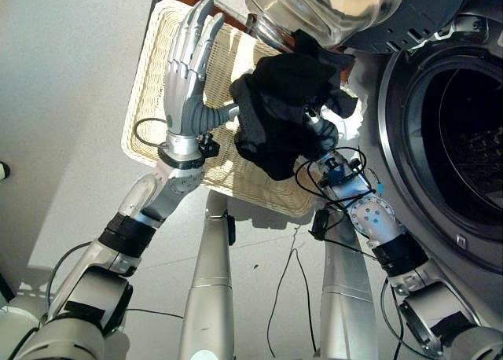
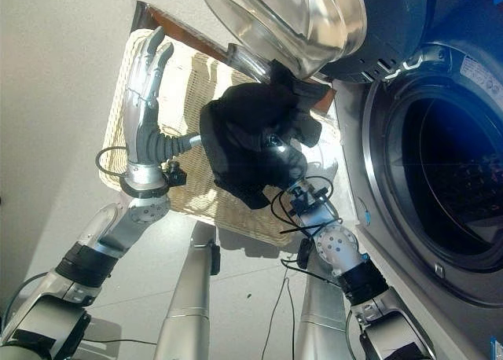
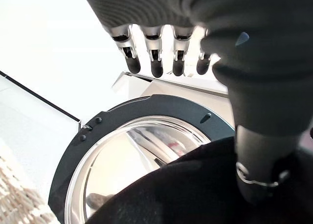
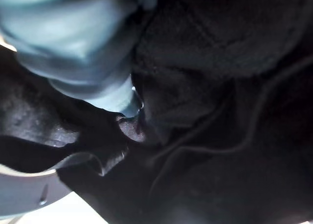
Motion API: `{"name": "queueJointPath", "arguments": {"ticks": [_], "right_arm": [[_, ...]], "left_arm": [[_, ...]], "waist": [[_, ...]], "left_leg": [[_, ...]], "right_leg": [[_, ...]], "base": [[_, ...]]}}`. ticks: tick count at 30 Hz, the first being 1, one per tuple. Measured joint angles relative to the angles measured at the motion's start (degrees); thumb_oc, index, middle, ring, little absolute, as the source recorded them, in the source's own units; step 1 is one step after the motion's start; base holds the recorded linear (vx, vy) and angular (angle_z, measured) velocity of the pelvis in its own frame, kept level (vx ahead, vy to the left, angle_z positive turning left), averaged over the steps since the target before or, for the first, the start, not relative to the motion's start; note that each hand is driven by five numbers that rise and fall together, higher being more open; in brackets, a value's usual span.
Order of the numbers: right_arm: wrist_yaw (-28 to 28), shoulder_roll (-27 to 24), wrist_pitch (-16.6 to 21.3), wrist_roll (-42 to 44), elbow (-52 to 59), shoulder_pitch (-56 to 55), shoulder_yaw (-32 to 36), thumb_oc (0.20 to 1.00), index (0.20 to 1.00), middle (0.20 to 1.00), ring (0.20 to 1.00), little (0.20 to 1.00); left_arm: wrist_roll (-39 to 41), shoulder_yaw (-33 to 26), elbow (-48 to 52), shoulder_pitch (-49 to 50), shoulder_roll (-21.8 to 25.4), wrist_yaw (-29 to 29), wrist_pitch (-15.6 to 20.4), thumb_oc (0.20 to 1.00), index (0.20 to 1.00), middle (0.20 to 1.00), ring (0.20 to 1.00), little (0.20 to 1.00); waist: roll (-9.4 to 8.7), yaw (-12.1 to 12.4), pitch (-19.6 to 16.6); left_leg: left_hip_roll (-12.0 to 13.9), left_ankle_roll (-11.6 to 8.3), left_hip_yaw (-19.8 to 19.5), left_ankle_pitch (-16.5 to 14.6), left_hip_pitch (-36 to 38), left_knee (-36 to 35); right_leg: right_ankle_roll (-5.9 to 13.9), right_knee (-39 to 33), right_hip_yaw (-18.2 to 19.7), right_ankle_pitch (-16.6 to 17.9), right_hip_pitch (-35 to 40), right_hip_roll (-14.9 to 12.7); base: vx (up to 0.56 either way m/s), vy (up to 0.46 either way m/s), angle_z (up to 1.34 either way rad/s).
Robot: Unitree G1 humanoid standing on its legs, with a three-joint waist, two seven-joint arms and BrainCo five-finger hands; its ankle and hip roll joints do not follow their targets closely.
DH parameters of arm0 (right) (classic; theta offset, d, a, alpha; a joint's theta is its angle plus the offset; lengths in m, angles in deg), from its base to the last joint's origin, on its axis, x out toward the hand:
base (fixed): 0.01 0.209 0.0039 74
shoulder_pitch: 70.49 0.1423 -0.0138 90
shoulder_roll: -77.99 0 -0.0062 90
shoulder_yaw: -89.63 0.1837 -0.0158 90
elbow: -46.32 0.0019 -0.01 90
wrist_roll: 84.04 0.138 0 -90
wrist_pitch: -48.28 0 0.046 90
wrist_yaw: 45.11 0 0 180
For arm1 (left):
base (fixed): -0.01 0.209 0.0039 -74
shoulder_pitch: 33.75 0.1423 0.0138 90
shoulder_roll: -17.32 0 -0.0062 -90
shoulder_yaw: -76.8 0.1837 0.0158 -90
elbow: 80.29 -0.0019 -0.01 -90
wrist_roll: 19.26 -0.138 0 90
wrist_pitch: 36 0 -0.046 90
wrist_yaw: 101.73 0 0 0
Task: Put the clothes into the washing machine.
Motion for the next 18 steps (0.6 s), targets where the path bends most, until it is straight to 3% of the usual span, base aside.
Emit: {"name": "queueJointPath", "arguments": {"ticks": [13, 18], "right_arm": [[-12.47, 0.96, 6.44, 5.59, -0.02, 0.40, 5.11, 0.200, 0.200, 0.200, 0.200, 0.200], [-17.36, -0.91, 9.24, 9.21, -1.24, 0.42, 6.47, 0.200, 0.200, 0.200, 0.200, 0.200]], "left_arm": [[15.19, -0.08, -10.72, 0.23, -0.19, -4.18, -1.30, 1.000, 1.000, 1.000, 1.000, 1.000], [17.26, 0.00, -14.59, 0.16, 0.02, -3.89, -2.38, 1.000, 1.000, 1.000, 1.000, 1.000]], "waist": [[0.00, -0.18, 0.00], [-0.01, -0.35, 0.00]], "left_leg": [[0.01, 0.00, -0.01, 0.00, 0.01, 0.02], [0.07, 0.00, -0.05, 0.00, 0.06, 0.01]], "right_leg": [[0.02, -0.17, -0.06, 0.02, 0.14, 0.00], [0.06, -0.46, -0.20, 0.10, 0.39, 0.02]], "base": [[0.00, 0.000, 0.00], [0.00, 0.000, 0.00]]}}
